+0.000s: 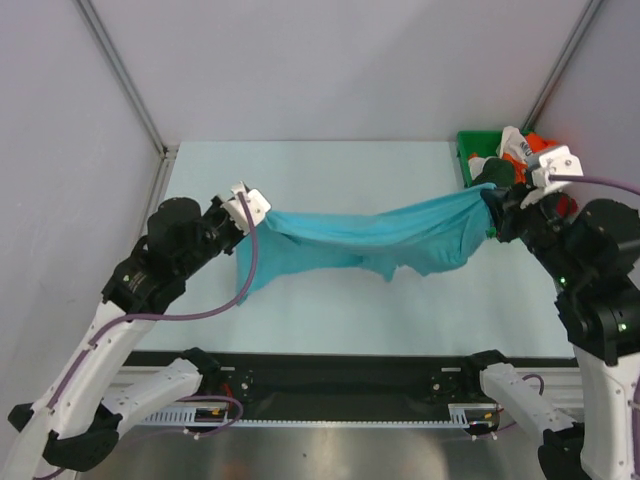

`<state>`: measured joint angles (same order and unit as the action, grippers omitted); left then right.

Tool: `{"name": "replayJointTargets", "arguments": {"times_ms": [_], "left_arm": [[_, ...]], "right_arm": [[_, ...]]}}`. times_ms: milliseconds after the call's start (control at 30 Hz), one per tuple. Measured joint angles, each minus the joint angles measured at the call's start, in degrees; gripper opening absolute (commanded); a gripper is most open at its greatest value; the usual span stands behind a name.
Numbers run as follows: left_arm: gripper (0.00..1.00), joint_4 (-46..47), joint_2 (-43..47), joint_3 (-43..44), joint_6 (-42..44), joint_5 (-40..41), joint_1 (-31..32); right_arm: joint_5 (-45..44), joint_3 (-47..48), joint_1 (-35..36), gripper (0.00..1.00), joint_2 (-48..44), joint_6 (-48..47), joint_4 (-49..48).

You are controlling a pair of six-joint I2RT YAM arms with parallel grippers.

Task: Fold and stack the t-shirts
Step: Flatten the tshirt out

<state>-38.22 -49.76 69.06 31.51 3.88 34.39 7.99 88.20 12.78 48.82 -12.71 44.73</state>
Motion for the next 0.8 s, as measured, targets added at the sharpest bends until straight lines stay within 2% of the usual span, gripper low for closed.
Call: {"name": "replayJointTargets", "arguments": {"times_ms": [133,300,367,400,467,500,533,567,600,667,767,800], "left_arm": [[0.01,1.68,0.02,0.00,0.46,-0.39,-3.10],[0.02,10.05,-2.89,-10.03,2.19,0.87,-4.11],[0.11,13.05,-7.45,-13.46,2.49,0.48,-5.86],[0.19,14.58,-10.23,-14.45,2.43,0.39,-6.82],[0.22,18.25,-17.79,-15.76,1.66,0.44,-9.57],[0.24,19.98,-21.84,-15.43,1.20,0.76,-11.10],[0.27,20.70,-26.29,-13.86,0.74,1.46,-12.50],[0.34,21.18,-31.17,-11.19,-0.24,2.38,-13.84],[0.49,20.85,-35.95,-6.95,-1.57,3.21,-15.28],[0.57,19.74,-45.03,4.37,-4.72,3.45,-17.92],[0.65,20.57,-50.38,15.28,-8.98,2.89,-21.09],[0.76,20.92,-50.21,16.13,-9.88,2.14,-21.94]], "right_arm": [[-0.28,-0.07,0.11,0.00,-2.23,0.50,1.90],[-1.25,-9.14,-0.15,0.00,2.91,0.39,-4.28],[-0.85,-12.33,-1.49,0.00,8.70,0.46,-7.52],[-0.57,-13.88,-2.38,0.02,12.15,0.52,-10.08],[-0.59,-15.58,-4.13,0.09,21.46,1.01,-14.25],[-0.83,-15.39,-4.90,0.29,26.82,1.29,-15.96],[-1.05,-14.38,-5.53,0.39,32.17,1.73,-17.35],[-1.38,-13.00,-6.10,0.48,37.29,2.05,-18.75],[-1.73,-11.34,-6.47,0.56,40.79,2.10,-19.23],[-2.40,-5.38,-7.17,0.60,47.65,1.33,-18.95],[-2.29,0.61,-8.11,0.62,48.98,-0.79,-19.80],[-1.46,0.94,-8.39,0.64,47.28,-2.12,-21.20]]}}
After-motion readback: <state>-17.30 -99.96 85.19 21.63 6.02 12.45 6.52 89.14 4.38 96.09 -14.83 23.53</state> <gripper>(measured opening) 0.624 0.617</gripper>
